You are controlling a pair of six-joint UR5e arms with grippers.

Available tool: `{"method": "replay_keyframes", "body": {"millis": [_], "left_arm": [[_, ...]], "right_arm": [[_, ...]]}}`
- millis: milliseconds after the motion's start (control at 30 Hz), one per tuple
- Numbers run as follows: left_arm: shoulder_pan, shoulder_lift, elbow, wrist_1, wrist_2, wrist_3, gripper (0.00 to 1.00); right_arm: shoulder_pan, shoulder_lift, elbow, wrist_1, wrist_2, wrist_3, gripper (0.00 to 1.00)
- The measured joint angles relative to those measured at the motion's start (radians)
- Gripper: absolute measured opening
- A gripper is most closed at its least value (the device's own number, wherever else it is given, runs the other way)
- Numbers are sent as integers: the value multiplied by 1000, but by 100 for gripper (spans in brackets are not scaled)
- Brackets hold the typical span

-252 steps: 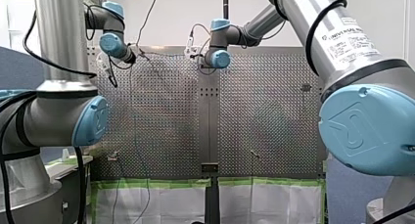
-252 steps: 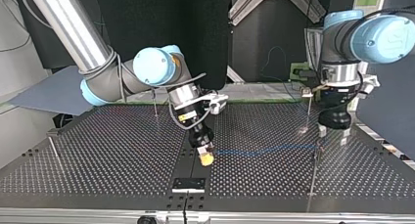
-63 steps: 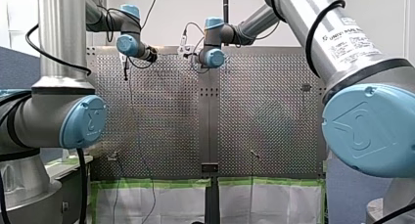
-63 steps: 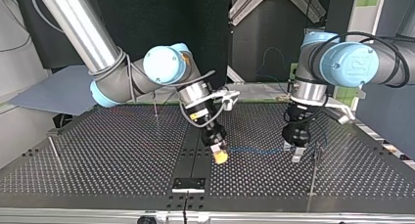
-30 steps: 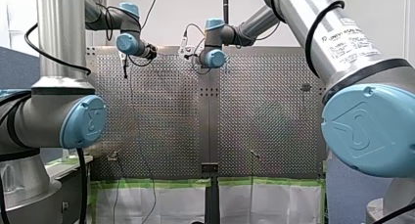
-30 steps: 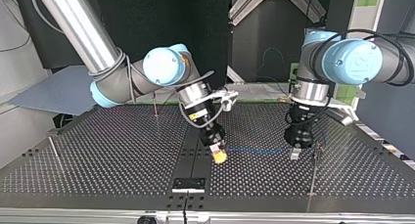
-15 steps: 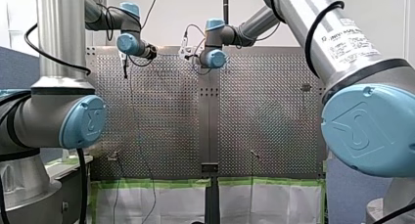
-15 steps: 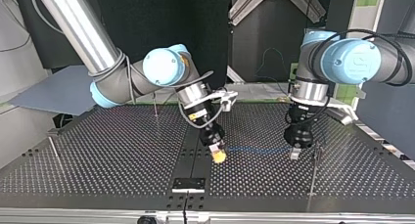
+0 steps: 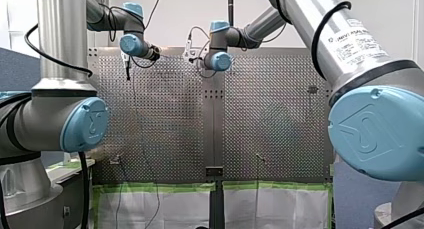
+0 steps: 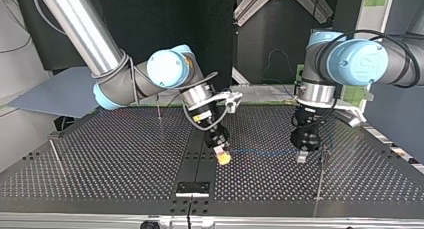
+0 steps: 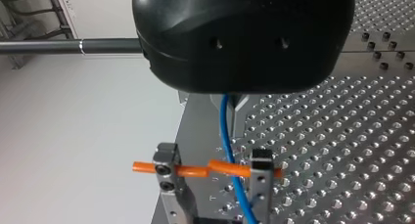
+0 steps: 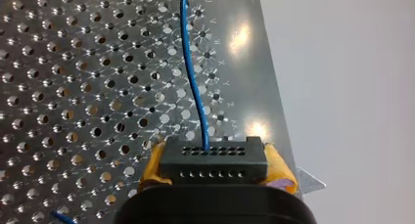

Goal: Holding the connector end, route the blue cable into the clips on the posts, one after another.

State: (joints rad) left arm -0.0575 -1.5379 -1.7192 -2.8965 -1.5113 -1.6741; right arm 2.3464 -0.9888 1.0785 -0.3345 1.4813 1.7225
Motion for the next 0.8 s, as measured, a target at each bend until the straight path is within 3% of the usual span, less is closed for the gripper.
{"method": "replay_keyframes", "body": {"millis": [300, 600, 800], "left_arm": [[-13, -4, 0, -5, -11, 6, 0], [-54, -48, 0, -38, -39, 44, 0], [-82, -82, 0, -55, -68, 69, 0]], "right_arm": [[-9, 2, 26, -1, 1, -1, 0], [-29, 7, 86, -3, 1, -2, 0], [-35, 22, 99, 0, -3, -9, 0]]}}
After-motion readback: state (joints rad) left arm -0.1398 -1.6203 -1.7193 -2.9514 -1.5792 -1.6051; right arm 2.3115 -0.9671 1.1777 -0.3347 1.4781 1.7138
